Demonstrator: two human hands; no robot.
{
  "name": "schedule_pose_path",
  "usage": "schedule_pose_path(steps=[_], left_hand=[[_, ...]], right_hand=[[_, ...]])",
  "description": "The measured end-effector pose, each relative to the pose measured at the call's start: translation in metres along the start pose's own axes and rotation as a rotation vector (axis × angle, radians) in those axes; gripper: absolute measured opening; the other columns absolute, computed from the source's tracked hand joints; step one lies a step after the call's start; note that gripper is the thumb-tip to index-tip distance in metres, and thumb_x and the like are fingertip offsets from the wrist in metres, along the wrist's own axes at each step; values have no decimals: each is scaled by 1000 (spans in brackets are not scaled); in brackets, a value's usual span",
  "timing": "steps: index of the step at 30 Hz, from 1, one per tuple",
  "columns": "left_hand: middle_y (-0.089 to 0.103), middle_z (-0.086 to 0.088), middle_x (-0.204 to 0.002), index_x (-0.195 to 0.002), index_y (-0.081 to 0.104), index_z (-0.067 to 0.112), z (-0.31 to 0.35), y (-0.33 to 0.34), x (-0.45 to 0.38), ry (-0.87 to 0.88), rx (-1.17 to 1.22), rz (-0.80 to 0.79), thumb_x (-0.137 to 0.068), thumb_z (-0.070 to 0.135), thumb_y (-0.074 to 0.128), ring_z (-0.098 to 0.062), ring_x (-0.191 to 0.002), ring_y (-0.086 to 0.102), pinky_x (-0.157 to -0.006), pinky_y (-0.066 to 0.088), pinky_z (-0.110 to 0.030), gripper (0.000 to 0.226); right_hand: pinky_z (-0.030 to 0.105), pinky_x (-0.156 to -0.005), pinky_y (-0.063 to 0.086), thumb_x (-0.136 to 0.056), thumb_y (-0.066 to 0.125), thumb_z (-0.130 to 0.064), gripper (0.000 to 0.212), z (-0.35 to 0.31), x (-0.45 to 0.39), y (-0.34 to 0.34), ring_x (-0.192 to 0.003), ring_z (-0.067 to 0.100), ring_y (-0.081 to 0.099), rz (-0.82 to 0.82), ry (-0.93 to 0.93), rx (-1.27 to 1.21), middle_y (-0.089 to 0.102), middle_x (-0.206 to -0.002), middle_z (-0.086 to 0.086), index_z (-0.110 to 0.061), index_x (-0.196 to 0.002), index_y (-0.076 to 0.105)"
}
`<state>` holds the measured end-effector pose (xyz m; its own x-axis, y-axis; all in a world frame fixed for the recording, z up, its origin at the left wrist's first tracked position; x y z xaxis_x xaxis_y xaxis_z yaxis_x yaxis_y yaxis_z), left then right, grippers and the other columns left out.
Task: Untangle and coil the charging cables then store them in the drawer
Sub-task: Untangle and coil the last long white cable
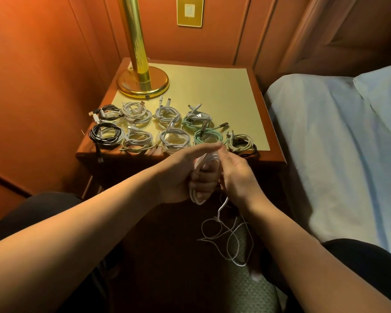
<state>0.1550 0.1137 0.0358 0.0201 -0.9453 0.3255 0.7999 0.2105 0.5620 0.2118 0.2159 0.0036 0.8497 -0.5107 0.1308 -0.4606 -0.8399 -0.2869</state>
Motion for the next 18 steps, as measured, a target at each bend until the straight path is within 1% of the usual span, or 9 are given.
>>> schedule_pose_path(steps=[2, 3, 6, 8, 9, 11, 13, 16, 18], left_hand=[[31, 5, -49, -67, 41, 16, 2, 3, 3, 51, 83, -38, -103, 41, 45, -9, -41, 33, -48, 39, -25, 44], [34, 6, -50, -69, 45, 16, 5, 4, 5, 84, 121, -57, -102, 40, 46, -8, -41, 35, -49, 39, -25, 41], [41, 9, -47, -66, 52, 17, 17, 2, 9, 176, 212, -62, -101, 44, 45, -6, -39, 41, -49, 42, -23, 45], [40, 9, -42, -58, 52, 20, 24, -3, 12, 231, 252, -8, -99, 50, 46, -5, -37, 41, -47, 41, -22, 51], [39, 9, -41, -55, 51, 20, 27, -7, 13, 255, 279, 49, -99, 51, 46, -6, -36, 41, -46, 40, -22, 54], [37, 9, -40, -52, 49, 21, 31, -18, 15, 314, 353, 235, -100, 51, 46, -6, -35, 39, -44, 40, -21, 57], [42, 8, -45, -63, 50, 21, 35, -32, 18, 401, 420, 469, -103, 52, 47, -7, -39, 44, -47, 45, -21, 51], [58, 4, -56, -86, 57, 14, 40, -54, 26, 476, 429, 782, -103, 55, 49, -11, -48, 59, -56, 54, -24, 45], [64, 1, -59, -90, 60, 11, 43, -65, 32, 466, 278, 916, -104, 56, 47, -13, -53, 65, -59, 54, -28, 49]], right_hand=[[52, -81, 54, -102, 43, -59, 58, 7, 0, 7, -88, 37, 71, -50, 92, -40, 76, -86, 11, -9, -99, 74], [50, -73, 53, -98, 47, -58, 59, 6, 1, 10, -80, 38, 68, -96, 95, -34, 73, -82, 13, -5, -98, 72], [24, -56, 37, -94, 51, -49, 49, 4, 12, 24, -57, 9, 44, -273, -45, 212, 48, -63, -5, -3, -77, 57], [28, -57, 35, -93, 39, -32, 29, 8, 19, 37, -58, 8, 41, -345, 1, 449, 44, -64, -7, -19, -69, 46], [31, -59, 34, -92, 33, -30, 27, 8, 21, 43, -56, 12, 42, -361, -9, 509, 45, -62, -7, -20, -69, 43], [33, -59, 32, -108, 27, -34, 50, 5, 25, 51, -50, 12, 41, -335, 5, 426, 44, -49, -7, -19, -63, 43], [33, -57, 30, -114, 24, -39, 65, -2, 30, 51, -44, 8, 37, -327, 4, 409, 41, -44, -6, -18, -55, 41], [31, -54, 32, -113, 32, -43, 61, -21, 41, 50, -44, 7, 37, -369, -37, 419, 41, -48, -7, -17, -59, 44], [33, -53, 33, -111, 40, -43, 58, -33, 49, 45, -45, 10, 38, -372, -67, 381, 42, -49, -6, -15, -61, 49]])
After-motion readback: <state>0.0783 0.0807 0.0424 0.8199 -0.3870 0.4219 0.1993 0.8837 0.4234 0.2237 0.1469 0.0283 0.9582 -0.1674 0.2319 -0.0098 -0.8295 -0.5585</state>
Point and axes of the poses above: each hand's wrist, its own x-axis away from the middle knuckle, its own y-axis out of the palm, z = x × y, the point moved 5 cm from there along -x, towards the middle knuckle
